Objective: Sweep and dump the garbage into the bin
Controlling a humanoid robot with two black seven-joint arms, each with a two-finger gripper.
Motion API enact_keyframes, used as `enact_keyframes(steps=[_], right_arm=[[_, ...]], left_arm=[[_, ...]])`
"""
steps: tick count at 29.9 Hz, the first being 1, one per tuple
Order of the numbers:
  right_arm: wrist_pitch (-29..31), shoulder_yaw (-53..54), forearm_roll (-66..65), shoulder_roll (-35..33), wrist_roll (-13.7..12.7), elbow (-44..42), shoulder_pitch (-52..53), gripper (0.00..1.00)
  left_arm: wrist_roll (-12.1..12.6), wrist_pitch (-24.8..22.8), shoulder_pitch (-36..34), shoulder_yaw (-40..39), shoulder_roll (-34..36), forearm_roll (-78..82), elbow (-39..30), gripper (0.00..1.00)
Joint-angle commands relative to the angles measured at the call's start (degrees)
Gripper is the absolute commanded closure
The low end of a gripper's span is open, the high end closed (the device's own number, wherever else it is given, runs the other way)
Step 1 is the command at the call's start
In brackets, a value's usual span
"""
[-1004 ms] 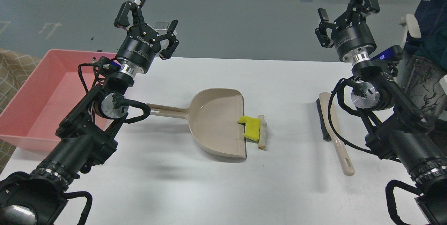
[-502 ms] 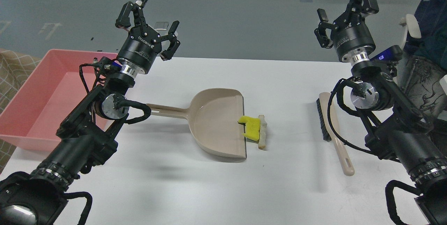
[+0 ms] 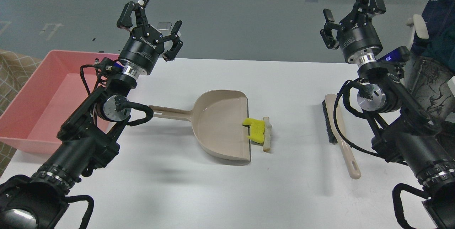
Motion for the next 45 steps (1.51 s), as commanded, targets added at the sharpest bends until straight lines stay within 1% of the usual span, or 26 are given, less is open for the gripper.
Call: enact_keyframes(steps=[1, 12, 14, 17, 26, 28, 31, 33, 40, 45], right_arm=[[0.0, -0.04, 0.06, 0.0, 0.0, 0.01, -0.05, 0.0], [0.09, 0.05, -0.02, -0.17, 0.0, -0.08, -0.4, 0.0], [0.09, 0.13, -0.02, -0.26, 0.0, -0.16, -0.4, 0.0], [0.18, 0.14, 0.06, -0.44, 0.0, -0.43, -0.32, 0.0], [0.09, -0.04, 0.06, -0.44, 0.0, -1.13, -0.49, 0.0], [0.0, 0.05, 0.06, -0.44, -0.09, -1.66, -0.58, 0.0], [-0.61, 0.22, 0.15, -0.18, -0.09, -4.11, 0.29, 0.0], [-0.44, -0.13, 0.07, -0.17, -0.09, -4.03, 0.3, 0.0], [-0.26, -0.13, 0.07, -0.7, -0.35, -4.21, 0.47, 0.0], [-0.61, -0.13, 0.06, -0.62, -0.35, -4.47, 0.3, 0.0]], left_arm=[[-0.09, 0.0, -0.02, 0.0, 0.0, -0.06, 0.07, 0.01], [0.18, -0.27, 0.77, -0.09, 0.09, -0.06, -0.02, 0.01], [-0.09, -0.35, 0.85, -0.35, 0.0, -0.06, -0.02, 0.01], [0.17, -1.49, 0.85, 0.08, 0.17, -0.15, 0.59, 0.01], [-1.14, -2.56, 0.77, -0.62, 2.99, -0.24, 1.12, 0.01], [-1.23, -2.03, -0.02, -0.62, 3.25, -0.24, 2.26, 0.01], [-0.53, -2.03, -2.21, -0.1, 4.65, -0.15, 5.42, 0.01], [-0.53, -2.2, -2.83, 0.26, 5.09, -0.15, 6.65, 0.01], [-0.09, -2.38, -3.54, 0.43, 5.45, -0.15, 7.01, 0.01], [-0.26, -2.11, -3.8, 0.79, 4.92, -0.15, 7.8, 0.01]])
